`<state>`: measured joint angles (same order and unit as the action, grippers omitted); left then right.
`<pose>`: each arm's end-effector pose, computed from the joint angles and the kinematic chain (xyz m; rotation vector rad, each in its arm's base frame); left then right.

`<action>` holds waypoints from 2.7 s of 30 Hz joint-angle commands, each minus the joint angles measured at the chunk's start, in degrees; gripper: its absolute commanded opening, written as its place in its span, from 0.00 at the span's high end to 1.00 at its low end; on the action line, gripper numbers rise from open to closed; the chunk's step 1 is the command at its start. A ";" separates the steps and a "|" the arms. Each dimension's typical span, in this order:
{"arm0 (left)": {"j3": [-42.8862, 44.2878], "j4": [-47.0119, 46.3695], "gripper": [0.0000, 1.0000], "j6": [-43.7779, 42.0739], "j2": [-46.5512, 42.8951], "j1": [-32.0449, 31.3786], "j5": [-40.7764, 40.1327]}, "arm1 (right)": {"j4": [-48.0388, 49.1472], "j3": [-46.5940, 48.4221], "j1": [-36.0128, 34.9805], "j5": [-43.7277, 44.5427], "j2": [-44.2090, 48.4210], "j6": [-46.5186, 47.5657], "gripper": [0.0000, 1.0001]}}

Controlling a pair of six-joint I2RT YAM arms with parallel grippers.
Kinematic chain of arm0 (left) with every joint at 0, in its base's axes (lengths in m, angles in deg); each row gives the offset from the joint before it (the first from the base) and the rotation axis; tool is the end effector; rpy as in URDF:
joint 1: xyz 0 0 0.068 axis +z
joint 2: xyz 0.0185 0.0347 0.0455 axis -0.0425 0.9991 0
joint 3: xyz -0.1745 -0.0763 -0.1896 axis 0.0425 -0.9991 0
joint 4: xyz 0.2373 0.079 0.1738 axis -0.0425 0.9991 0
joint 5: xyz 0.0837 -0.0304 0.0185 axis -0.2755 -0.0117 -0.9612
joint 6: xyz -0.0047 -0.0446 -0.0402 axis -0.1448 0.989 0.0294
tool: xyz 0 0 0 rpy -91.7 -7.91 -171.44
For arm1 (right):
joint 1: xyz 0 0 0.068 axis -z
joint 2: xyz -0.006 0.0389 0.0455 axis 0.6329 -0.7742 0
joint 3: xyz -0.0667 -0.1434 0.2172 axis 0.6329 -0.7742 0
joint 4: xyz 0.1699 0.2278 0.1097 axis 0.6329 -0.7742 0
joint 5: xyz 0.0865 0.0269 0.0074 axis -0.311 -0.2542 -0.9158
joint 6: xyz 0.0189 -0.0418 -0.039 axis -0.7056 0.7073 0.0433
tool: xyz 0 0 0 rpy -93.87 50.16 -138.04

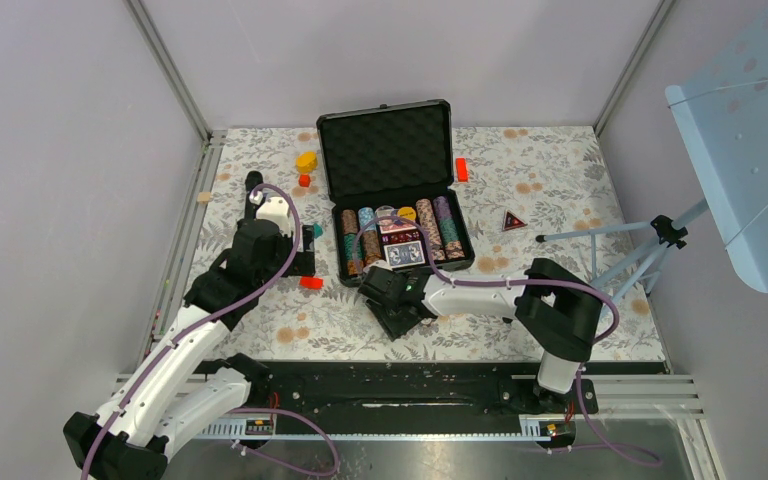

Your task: Pack up texas hold em set

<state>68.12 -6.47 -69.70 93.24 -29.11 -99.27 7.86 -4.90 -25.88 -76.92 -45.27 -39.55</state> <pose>0.2095 -0.0920 0.2903 0.1178 2.1496 -0.1019 0.1658 0.3453 0.1181 -0.9464 2.5762 0.2886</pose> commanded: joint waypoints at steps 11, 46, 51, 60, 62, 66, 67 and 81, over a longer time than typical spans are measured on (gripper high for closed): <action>-0.10 -2.23 0.01 0.01 0.04 0.23 0.65 | -2.06 -0.20 -0.45 1.35 3.74 -1.41 0.53; -0.08 -2.21 0.01 0.01 0.05 0.22 0.74 | -2.09 1.58 -2.46 -0.21 -1.96 -3.51 0.46; -0.08 -2.27 0.01 0.01 0.12 0.22 0.77 | -2.79 1.36 -2.90 0.64 -1.38 -3.63 0.53; -0.08 -2.26 0.01 0.01 0.30 0.23 0.77 | -3.15 2.96 -2.98 2.41 0.39 -3.32 0.50; -0.09 -2.25 0.01 0.01 0.30 0.22 0.78 | -3.52 3.89 -2.92 2.52 0.14 -3.03 0.46; -0.10 -2.27 0.01 0.01 0.30 0.28 0.81 | -3.64 4.98 -2.93 1.98 -0.90 -2.84 0.42; -0.06 -2.28 0.01 0.05 0.31 0.23 0.81 | -3.68 5.13 -2.99 1.73 -1.12 -2.81 0.41; -0.10 -2.23 0.01 -0.01 0.22 0.23 0.83 | -3.38 4.26 -2.97 2.28 -3.93 -3.05 0.37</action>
<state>68.12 -6.47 -69.70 93.57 -29.11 -99.10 5.59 -1.21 -28.30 -75.91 -47.89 -42.17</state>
